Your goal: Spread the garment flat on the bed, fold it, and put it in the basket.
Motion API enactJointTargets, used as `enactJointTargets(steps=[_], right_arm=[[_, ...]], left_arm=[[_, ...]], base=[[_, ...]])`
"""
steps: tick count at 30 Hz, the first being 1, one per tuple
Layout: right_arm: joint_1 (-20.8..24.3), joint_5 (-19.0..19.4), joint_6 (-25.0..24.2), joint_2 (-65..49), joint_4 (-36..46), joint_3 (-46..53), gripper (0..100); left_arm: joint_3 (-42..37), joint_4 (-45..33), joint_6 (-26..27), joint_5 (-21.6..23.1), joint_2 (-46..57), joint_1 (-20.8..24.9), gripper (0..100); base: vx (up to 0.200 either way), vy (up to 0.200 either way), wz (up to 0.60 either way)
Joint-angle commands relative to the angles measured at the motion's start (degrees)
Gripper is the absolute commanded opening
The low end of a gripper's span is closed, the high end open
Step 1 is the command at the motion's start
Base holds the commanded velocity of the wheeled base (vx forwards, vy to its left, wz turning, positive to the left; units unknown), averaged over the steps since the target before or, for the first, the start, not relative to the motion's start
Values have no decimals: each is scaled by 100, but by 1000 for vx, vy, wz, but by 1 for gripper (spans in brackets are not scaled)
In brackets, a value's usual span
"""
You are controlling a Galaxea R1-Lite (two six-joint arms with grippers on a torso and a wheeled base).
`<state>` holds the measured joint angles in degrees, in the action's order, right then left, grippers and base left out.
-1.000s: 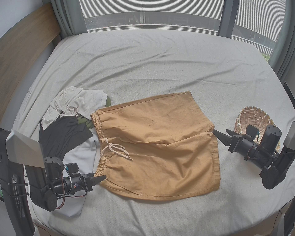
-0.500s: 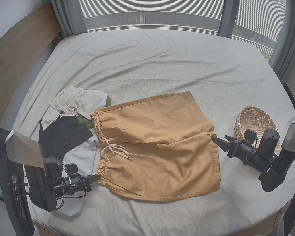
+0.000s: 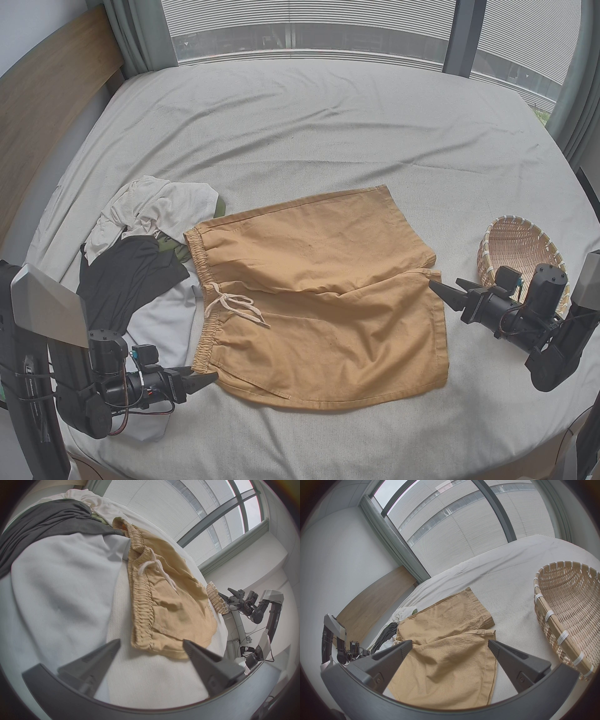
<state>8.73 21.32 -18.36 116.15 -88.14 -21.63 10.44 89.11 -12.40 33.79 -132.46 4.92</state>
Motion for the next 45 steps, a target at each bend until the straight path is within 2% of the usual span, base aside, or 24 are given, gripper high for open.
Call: enactJointTargets(steps=[1,7,8,24,31,45], right_arm=[[15,4,-1,13,-2,1,100],[6,4,-10,4,-2,1,100],[15,4,-1,4,-2,1,100],[-12,-14,8,22,-2,211,100],[-38,-5,25,127,-2,1178,100],[-47,-5,333,804,-2,2031,100]], left_arm=[[-15,1,-17,-39,19,-9,100],[301,1,-70,-66,-34,-27,100],[372,1,-123,-66,-60,-27,0],[345,10,-193,-48,-25,-9,0],[380,10,-193,-4,63,-27,0],[407,10,-184,-4,36,79,0]], base=[[0,0,0],[0,0,0],[0,0,0],[0,0,0],[0,0,0],[0,0,0]])
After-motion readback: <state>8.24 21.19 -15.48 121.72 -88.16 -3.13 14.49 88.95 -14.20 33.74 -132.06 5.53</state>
